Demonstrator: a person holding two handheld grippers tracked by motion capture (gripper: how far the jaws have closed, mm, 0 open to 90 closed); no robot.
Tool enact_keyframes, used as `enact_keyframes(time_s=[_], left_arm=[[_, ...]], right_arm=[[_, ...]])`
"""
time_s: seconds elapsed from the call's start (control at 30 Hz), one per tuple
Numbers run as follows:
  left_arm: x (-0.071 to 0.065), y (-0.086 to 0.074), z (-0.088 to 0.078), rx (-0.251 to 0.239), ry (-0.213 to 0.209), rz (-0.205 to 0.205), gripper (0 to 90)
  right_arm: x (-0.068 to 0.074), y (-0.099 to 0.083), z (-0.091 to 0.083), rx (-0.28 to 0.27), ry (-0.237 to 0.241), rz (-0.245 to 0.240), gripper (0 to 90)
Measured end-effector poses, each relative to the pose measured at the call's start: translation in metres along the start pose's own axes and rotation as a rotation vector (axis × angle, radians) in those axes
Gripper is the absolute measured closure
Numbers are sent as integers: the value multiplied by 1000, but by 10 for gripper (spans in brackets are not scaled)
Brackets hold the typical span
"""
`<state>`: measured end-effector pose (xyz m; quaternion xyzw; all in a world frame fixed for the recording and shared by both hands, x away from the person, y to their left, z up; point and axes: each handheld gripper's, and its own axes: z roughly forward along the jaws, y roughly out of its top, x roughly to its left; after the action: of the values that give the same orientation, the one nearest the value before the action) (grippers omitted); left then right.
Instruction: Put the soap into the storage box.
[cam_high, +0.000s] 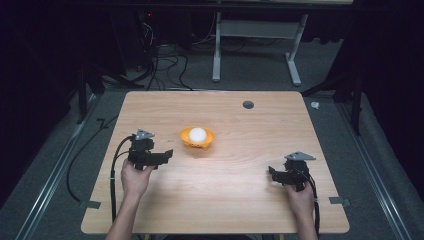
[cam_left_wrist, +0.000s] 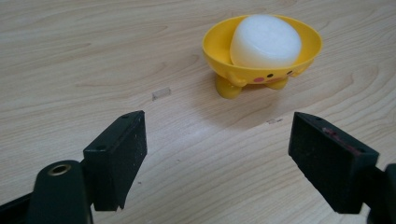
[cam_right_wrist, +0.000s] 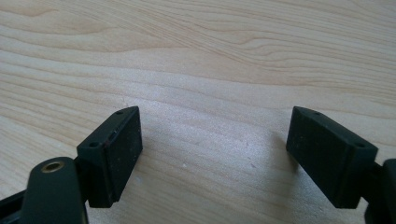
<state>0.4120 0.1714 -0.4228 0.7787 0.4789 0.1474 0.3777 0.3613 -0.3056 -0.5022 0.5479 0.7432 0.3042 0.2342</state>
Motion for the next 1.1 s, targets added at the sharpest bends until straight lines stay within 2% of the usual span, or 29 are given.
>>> enact_keyframes(time_s=[0.63,1.1], left_arm=[[2,-24,3,21,-9,-29,204],[0,-49,15,54,-27,-42,204]], right_arm=[[0,0,0,-1,0,-1,193],[0,0,0,0,-1,1,194]])
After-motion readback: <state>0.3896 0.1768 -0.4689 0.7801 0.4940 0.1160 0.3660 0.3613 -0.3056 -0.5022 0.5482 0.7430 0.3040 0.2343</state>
